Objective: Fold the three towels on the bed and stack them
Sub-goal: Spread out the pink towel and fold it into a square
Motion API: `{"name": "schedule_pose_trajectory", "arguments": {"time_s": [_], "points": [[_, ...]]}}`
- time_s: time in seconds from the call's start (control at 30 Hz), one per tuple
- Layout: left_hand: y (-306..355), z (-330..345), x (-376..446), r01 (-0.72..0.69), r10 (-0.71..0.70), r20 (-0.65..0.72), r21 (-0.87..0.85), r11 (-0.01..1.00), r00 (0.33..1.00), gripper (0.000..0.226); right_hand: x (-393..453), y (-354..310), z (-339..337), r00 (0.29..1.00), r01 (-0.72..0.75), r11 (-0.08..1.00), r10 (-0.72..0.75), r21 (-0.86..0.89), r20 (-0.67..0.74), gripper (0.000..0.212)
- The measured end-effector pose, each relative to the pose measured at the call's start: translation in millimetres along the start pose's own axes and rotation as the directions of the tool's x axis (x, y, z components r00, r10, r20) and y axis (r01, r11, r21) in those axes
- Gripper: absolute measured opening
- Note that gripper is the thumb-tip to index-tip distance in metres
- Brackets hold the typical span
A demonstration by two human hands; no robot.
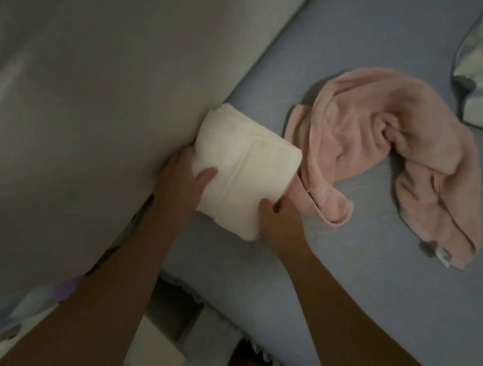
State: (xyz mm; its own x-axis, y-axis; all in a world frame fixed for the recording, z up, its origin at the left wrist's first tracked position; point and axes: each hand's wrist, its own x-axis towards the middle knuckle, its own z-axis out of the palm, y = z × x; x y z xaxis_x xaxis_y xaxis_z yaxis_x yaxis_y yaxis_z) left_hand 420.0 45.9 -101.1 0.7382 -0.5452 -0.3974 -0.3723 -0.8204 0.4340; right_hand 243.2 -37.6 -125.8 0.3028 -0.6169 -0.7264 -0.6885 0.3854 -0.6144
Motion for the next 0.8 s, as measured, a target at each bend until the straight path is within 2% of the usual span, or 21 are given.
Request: {"name": "schedule_pose_trajectory", "arguments": {"time_s": [0.07,0.1,0.17,0.2,0.23,0.27,0.33,0.4,0.43,0.5,0.57,0.63,0.7,0.73,0.8], "points": [[0,0,1,0.002,-0.002,-0.059,0.000,1.000,0.998,0.066,0,0,4,0.999,-0.001,1.000,0.001,0.005,-0.033,0.013],[4,0,-3,-0.041,0.049,-0.140,0.058,0.997,0.989,0.066,0,1,3,0.999,-0.005,1.000,0.006,0.018,-0.048,0.014],[19,5,-15,-0.182,0.240,-0.301,0.207,0.961,0.923,0.064,-3,1,-1,0.998,-0.042,0.995,0.046,0.091,-0.042,0.019],[27,10,-21,-0.248,0.317,-0.319,0.240,0.939,0.893,0.063,-4,0,-3,0.997,-0.081,0.984,0.082,0.157,-0.003,0.025],[33,17,-26,-0.290,0.359,-0.270,0.265,0.920,0.893,0.065,-5,0,-5,0.992,-0.124,0.972,0.117,0.202,0.044,0.031],[37,26,-30,-0.291,0.350,-0.162,0.304,0.907,0.923,0.072,-4,0,-6,0.987,-0.149,0.970,0.135,0.195,0.082,0.033],[35,42,-32,-0.256,0.246,0.080,0.433,0.864,0.966,0.086,-4,1,-10,0.989,-0.121,0.988,0.111,0.100,0.102,0.025],[29,49,-25,-0.243,0.189,0.160,0.480,0.843,0.969,0.089,0,-2,-19,1.000,0.005,1.000,-0.005,0.016,0.008,0.005],[29,49,-19,-0.234,0.179,0.160,0.474,0.849,0.971,0.089,4,-5,-27,0.995,0.074,0.997,-0.073,0.002,-0.072,0.006],[40,46,-10,-0.210,0.158,0.151,0.448,0.869,0.976,0.089,15,-11,-52,0.962,0.147,0.989,-0.142,0.000,-0.233,0.014],[58,43,-9,-0.209,0.171,0.126,0.429,0.879,0.977,0.085,32,-10,-80,0.936,0.135,0.981,-0.172,-0.137,-0.307,0.032],[83,42,-17,-0.313,0.310,0.065,0.347,0.884,0.948,0.070,49,-5,-100,0.958,0.040,0.946,-0.127,-0.321,-0.257,0.053],[112,48,-27,-0.463,0.467,0.002,0.123,0.878,0.884,0.052,58,2,-104,0.988,-0.044,0.876,-0.034,-0.480,-0.153,0.065],[126,54,-31,-0.512,0.512,-0.011,0.000,0.859,0.859,0.046,61,8,-102,0.994,-0.040,0.827,-0.021,-0.561,-0.103,0.067],[150,68,-36,-0.508,0.522,0.043,-0.173,0.844,0.852,0.048,62,23,-97,0.997,0.002,0.773,-0.054,-0.634,-0.062,0.058]]}}
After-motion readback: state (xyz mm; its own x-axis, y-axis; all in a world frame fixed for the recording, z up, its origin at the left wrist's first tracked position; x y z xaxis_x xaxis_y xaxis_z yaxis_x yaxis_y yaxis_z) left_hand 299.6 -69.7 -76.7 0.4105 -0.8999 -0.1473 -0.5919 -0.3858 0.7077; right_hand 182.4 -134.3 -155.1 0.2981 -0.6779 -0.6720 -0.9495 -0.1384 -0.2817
